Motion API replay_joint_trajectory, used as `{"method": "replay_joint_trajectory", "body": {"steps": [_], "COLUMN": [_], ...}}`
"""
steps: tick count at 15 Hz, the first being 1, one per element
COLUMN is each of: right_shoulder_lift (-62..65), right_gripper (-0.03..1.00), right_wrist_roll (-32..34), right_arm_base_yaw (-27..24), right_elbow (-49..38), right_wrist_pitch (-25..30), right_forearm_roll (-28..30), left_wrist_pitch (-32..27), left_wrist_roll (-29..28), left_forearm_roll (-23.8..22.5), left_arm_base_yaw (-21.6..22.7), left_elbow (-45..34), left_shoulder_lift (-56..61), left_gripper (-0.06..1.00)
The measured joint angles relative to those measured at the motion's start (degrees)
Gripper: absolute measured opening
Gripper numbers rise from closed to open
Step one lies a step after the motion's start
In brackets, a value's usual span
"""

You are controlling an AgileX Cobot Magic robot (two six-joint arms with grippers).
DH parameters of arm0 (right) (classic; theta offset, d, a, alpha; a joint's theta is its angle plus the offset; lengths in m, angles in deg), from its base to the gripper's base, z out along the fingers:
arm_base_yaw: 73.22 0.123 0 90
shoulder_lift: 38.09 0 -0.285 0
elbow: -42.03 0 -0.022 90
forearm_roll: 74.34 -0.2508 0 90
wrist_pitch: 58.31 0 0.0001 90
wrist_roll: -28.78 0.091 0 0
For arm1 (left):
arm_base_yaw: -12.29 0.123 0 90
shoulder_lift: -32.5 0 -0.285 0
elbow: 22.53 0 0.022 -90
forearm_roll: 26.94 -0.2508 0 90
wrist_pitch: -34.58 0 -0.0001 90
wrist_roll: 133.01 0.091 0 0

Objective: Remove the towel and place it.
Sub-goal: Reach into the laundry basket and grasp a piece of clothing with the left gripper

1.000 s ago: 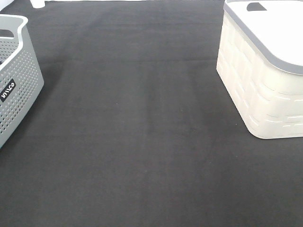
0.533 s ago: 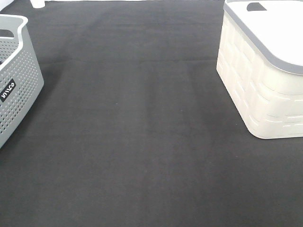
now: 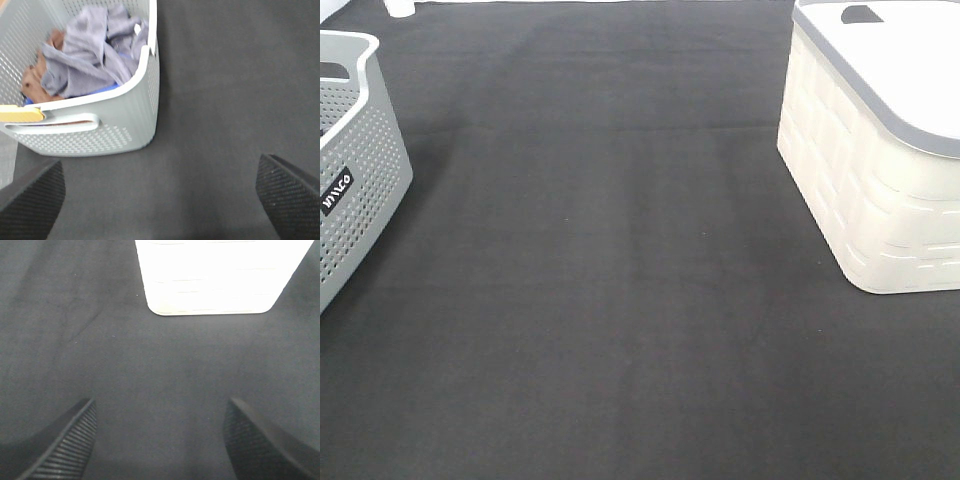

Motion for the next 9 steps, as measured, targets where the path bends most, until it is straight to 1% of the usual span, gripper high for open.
{"method": "replay_joint_trajectory", "body": {"steps": [2, 3, 4, 5, 6, 8, 9], "right_shoulder_lift": [0.0, 0.0, 0.0, 0.0, 0.0, 0.0, 0.0], "right_gripper": [0.69, 0.69, 0.69, 0.69, 0.69, 0.69, 0.69], "right_wrist_roll": [0.0, 0.0, 0.0, 0.0, 0.0, 0.0, 0.0], "right_arm_base_yaw": [0.0, 0.0, 0.0, 0.0, 0.0, 0.0, 0.0], "right_elbow": [0.0, 0.0, 0.0, 0.0, 0.0, 0.0, 0.0], "right_wrist_pitch": [0.0, 0.0, 0.0, 0.0, 0.0, 0.0, 0.0], "right_forearm_roll": [0.0, 0.0, 0.0, 0.0, 0.0, 0.0, 0.0], "left_wrist_pitch": [-2.6, -2.7, -2.8, -2.8, -2.8, -2.8, -2.8], "left_wrist_roll": [3.0, 4.0, 6.8, 13.5, 17.3, 27.1, 27.1], "left_forearm_roll": [0.0, 0.0, 0.0, 0.0, 0.0, 0.0, 0.0], "left_arm_base_yaw": [0.0, 0.0, 0.0, 0.0, 0.0, 0.0, 0.0], "left_elbow": [5.3, 6.5, 9.0, 13.9, 16.6, 22.9, 22.9], "left_shoulder_lift": [-9.7, -12.2, -17.1, -25.2, -29.1, -35.8, -35.8], "left_gripper": [0.98, 0.98, 0.98, 0.98, 0.98, 0.98, 0.98]}}
